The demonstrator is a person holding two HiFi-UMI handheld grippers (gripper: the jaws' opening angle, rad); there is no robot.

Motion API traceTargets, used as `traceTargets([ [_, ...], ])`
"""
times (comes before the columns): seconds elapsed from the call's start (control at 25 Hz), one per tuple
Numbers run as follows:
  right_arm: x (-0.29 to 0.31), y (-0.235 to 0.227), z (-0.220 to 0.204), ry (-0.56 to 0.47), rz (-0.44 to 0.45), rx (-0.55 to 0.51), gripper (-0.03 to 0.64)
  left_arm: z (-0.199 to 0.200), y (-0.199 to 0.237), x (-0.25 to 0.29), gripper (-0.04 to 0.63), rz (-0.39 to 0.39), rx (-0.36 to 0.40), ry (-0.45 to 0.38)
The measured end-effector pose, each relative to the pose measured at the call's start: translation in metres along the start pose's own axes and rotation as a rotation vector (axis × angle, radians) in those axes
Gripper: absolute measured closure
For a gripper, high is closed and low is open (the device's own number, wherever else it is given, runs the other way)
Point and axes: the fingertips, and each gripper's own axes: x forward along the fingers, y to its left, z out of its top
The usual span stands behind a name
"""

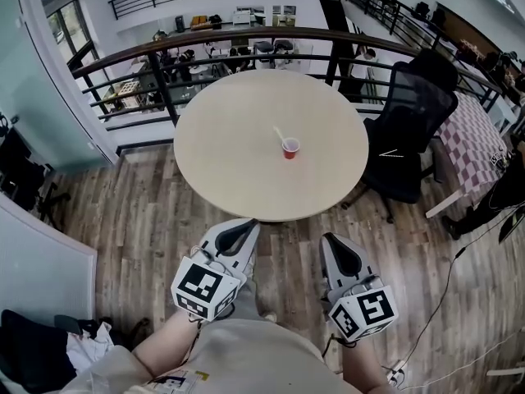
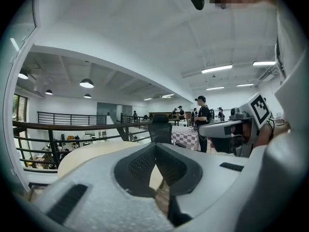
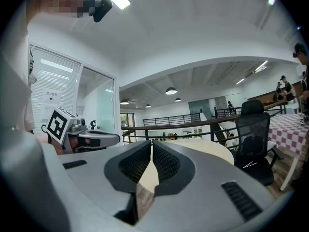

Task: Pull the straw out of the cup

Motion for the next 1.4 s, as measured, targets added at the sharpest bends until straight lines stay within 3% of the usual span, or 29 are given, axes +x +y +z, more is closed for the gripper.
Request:
traceTargets([
  [0.52,0.084,-0.022,0.002,0.020,0.001,-0.008,0.590,-0.006,0.058,0.052,0.583,-0.024,0.000,0.005],
  [0.8,0.153,-0.047,0.015,0.031,-0.007,-0.034,0.590,-0.001,0.115,0.100,0.583,-0.034,0.037,0.014],
  [1.4,0.286,-0.080,0.033,0.077,-0.056,-0.057,0.591,0.010,0.224,0.177,0.583,-0.102,0.030,0.034],
])
